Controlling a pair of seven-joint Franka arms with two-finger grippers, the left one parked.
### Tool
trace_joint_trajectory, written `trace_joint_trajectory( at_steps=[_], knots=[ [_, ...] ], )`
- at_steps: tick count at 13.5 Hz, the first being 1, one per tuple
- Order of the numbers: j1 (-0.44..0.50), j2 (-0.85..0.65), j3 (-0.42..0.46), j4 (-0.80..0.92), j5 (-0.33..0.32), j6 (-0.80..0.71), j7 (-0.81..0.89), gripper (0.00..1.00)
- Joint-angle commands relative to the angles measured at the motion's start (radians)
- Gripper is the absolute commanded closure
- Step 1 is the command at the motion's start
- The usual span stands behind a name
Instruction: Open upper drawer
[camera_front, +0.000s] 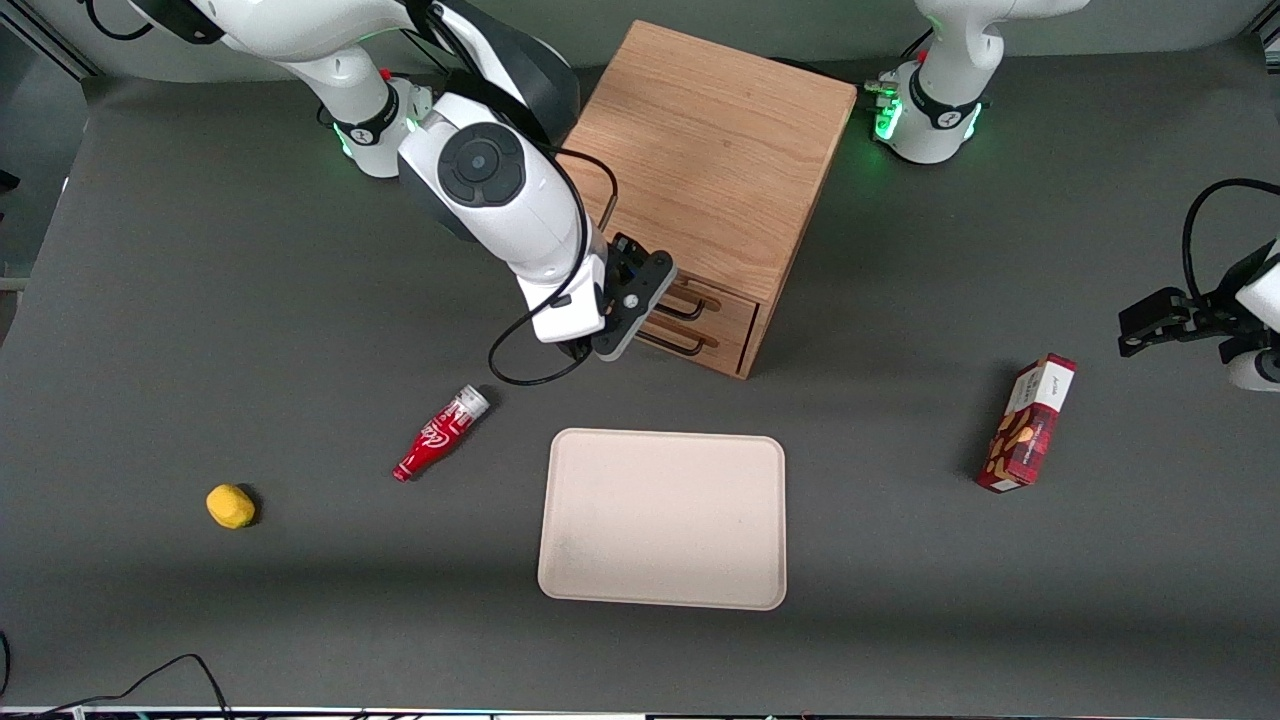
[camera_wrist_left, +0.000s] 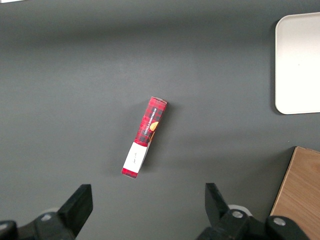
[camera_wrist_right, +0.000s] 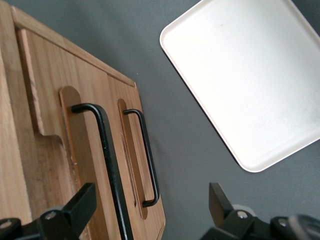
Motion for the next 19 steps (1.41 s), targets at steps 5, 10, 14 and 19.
trace_joint_trajectory(
  at_steps=[5,10,14,19],
  knots=[
    [-0.016,0.005,0.031,-0.089,-0.021,0.095,-0.014,0.00],
    [-0.022,0.040,0.027,-0.091,-0.073,0.123,-0.014,0.00],
    [-0.061,0.048,0.029,-0.088,-0.082,0.125,-0.070,0.00],
    [-0.074,0.048,0.027,-0.080,-0.082,0.123,-0.090,0.00]
  ],
)
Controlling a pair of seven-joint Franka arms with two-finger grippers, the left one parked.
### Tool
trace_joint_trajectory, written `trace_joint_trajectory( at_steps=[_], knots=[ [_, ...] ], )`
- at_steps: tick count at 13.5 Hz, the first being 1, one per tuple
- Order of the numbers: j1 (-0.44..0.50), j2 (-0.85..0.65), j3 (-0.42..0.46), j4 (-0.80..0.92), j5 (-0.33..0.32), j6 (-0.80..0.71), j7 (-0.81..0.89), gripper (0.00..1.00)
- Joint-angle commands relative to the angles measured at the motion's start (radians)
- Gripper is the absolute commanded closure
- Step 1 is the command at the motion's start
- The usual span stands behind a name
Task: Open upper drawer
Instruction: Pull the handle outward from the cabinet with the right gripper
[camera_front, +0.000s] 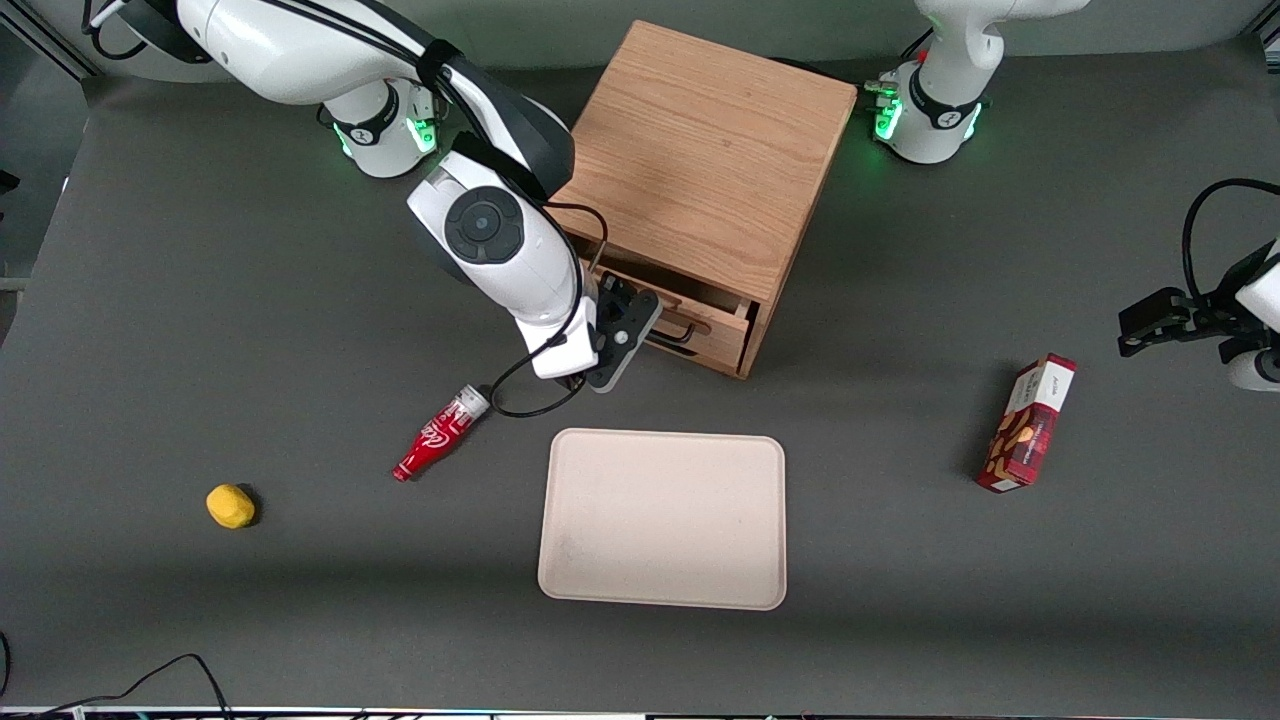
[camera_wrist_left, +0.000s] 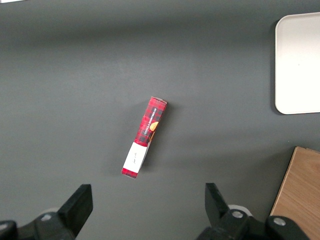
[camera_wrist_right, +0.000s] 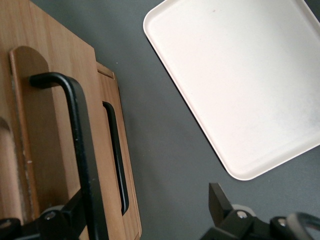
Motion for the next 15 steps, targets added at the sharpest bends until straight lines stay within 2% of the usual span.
trace_joint_trajectory(
  at_steps=[1,4,11,15],
  knots=[
    [-0.019,-0.002,0.006,0.008,-0.021,0.009,-0.038,0.00],
    [-0.022,-0.002,-0.008,0.030,-0.024,0.006,-0.040,0.00],
    [-0.023,0.056,-0.080,0.125,-0.103,0.011,-0.096,0.00],
    [-0.022,0.108,-0.115,0.226,-0.104,0.011,-0.144,0.00]
  ],
)
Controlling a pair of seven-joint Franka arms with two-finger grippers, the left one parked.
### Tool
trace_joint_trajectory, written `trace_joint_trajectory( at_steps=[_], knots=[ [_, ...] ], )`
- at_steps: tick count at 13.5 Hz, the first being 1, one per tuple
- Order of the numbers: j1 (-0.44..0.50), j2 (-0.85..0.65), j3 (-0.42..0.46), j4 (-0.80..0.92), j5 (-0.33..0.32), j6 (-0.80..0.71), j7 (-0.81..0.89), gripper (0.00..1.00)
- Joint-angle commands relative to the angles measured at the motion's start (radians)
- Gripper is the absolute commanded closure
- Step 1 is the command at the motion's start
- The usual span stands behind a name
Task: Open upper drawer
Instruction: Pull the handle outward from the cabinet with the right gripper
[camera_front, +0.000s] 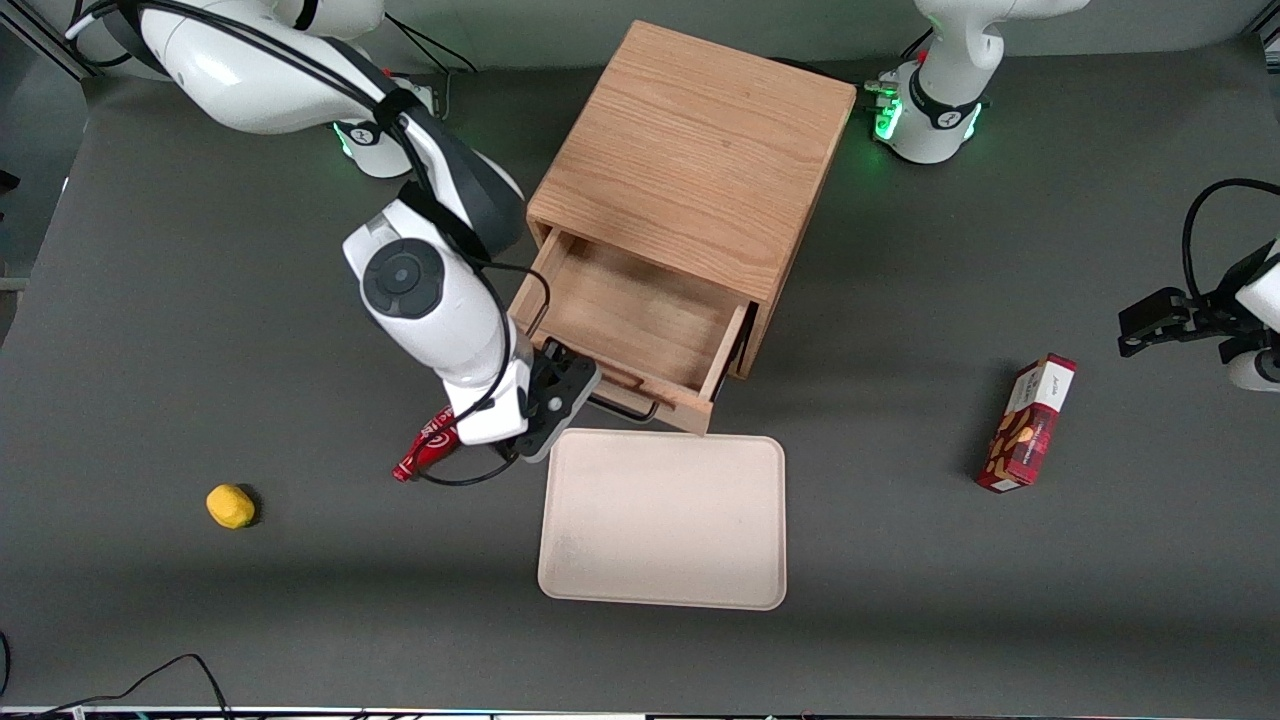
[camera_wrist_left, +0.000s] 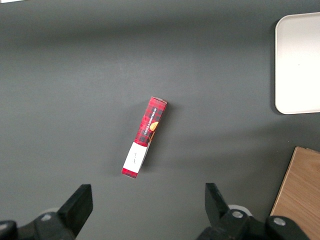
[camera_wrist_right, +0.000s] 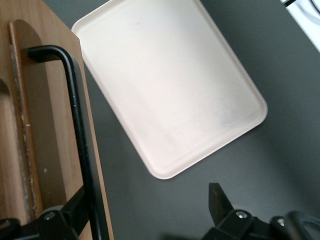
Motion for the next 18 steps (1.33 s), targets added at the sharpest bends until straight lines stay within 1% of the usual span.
trace_joint_trajectory(
  at_steps=[1,5,7,8,11,13,14,16,18],
  knots=[
    [0.006,0.068,-0.010,0.119,-0.030,-0.002,-0.038,0.00],
    [0.006,0.093,-0.032,0.176,-0.030,0.000,-0.044,0.00],
    [0.008,0.091,-0.029,0.177,-0.021,0.000,-0.023,0.00],
    [0.008,0.087,-0.021,0.177,-0.012,-0.002,0.013,0.00],
    [0.011,0.056,0.006,0.176,0.069,-0.011,0.258,0.00],
    [0.006,0.024,0.028,0.176,0.124,-0.055,0.386,0.00],
    [-0.006,0.006,0.028,0.177,0.160,-0.080,0.414,0.00],
    [-0.037,-0.022,0.027,0.177,0.227,-0.104,0.417,0.00],
    [-0.072,-0.053,0.022,0.205,0.237,-0.242,0.410,0.00]
  ],
)
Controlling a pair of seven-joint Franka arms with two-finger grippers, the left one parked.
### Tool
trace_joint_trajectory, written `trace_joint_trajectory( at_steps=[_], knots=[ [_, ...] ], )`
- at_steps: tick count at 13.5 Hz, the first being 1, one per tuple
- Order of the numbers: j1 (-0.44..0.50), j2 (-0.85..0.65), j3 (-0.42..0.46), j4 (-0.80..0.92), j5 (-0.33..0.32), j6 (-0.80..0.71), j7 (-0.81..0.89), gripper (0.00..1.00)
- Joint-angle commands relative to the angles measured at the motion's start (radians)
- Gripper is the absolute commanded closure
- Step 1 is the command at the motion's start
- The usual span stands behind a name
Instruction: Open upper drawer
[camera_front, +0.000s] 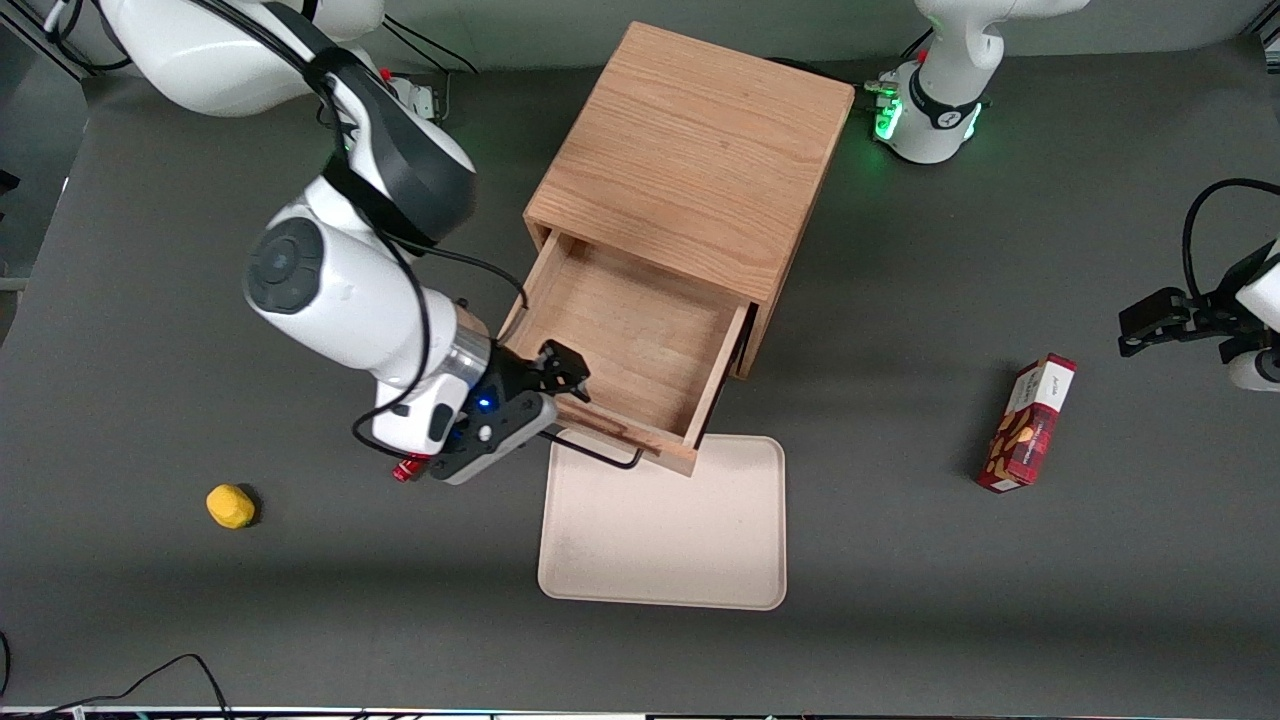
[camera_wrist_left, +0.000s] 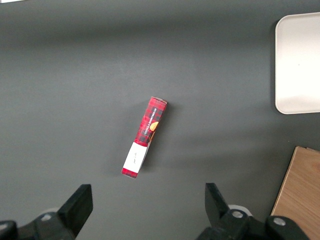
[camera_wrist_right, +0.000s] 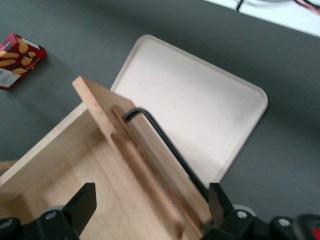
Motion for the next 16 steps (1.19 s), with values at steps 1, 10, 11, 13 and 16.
trace_joint_trajectory(
  at_steps=[1,10,11,13,16],
  knots=[
    [-0.060,-0.060,-0.008,0.036,0.031,-0.175,0.016,0.00],
    [-0.104,-0.416,-0.493,-0.039,-0.048,-0.508,-0.259,0.00],
    [-0.106,-0.433,-0.543,-0.055,-0.022,-0.498,-0.256,0.00],
    [-0.109,-0.517,-0.614,-0.185,0.018,-0.389,-0.204,0.00],
    [-0.134,-0.684,-0.617,-0.471,0.015,-0.120,-0.174,0.00]
  ],
)
